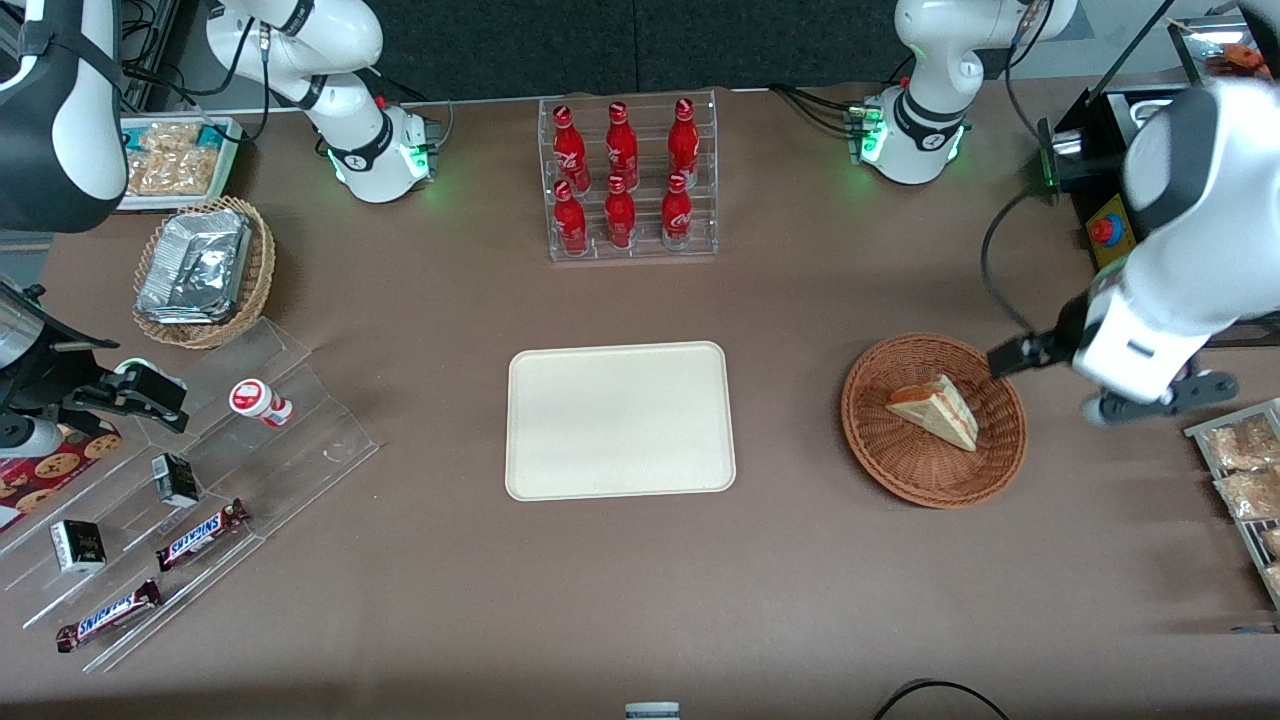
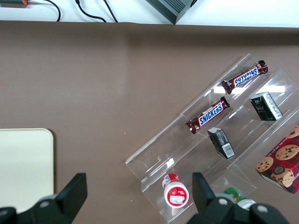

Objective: Place sandwich from basket to tray
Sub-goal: 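Move the left gripper over the wicker basket toward the sandwich, then lower the left gripper onto the wrapped sandwich and close on it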

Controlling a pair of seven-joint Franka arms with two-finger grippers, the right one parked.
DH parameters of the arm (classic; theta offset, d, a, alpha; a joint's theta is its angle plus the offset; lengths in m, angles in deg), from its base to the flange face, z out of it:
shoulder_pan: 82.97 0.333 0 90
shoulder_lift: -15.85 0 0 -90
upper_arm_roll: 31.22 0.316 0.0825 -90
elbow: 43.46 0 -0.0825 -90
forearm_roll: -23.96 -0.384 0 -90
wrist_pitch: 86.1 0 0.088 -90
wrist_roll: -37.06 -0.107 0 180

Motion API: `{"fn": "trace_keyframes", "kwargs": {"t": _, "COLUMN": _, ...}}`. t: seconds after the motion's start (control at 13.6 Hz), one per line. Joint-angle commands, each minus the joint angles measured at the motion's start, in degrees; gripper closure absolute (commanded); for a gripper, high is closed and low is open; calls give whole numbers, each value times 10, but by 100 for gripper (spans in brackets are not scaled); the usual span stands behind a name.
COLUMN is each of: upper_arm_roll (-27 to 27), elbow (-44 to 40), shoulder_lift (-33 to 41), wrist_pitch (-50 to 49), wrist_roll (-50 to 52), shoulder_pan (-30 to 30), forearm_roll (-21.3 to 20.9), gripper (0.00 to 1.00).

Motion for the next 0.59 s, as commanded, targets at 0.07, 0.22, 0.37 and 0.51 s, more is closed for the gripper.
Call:
{"fn": "trace_keyframes", "kwargs": {"t": 0.07, "upper_arm_roll": 2, "elbow": 60, "shoulder_lift": -26, "wrist_pitch": 80, "wrist_roll": 240, "shoulder_pan": -3, "forearm_roll": -8, "gripper": 0}}
{"fn": "trace_keyframes", "kwargs": {"t": 0.22, "upper_arm_roll": 2, "elbow": 92, "shoulder_lift": -47, "wrist_pitch": 134, "wrist_roll": 343, "shoulder_pan": -3, "forearm_roll": -9, "gripper": 0}}
{"fn": "trace_keyframes", "kwargs": {"t": 0.37, "upper_arm_roll": 3, "elbow": 146, "shoulder_lift": -50, "wrist_pitch": 193, "wrist_roll": 368, "shoulder_pan": -3, "forearm_roll": -9, "gripper": 0}}
{"fn": "trace_keyframes", "kwargs": {"t": 0.51, "upper_arm_roll": 4, "elbow": 212, "shoulder_lift": -49, "wrist_pitch": 265, "wrist_roll": 373, "shoulder_pan": -1, "forearm_roll": -9, "gripper": 0}}
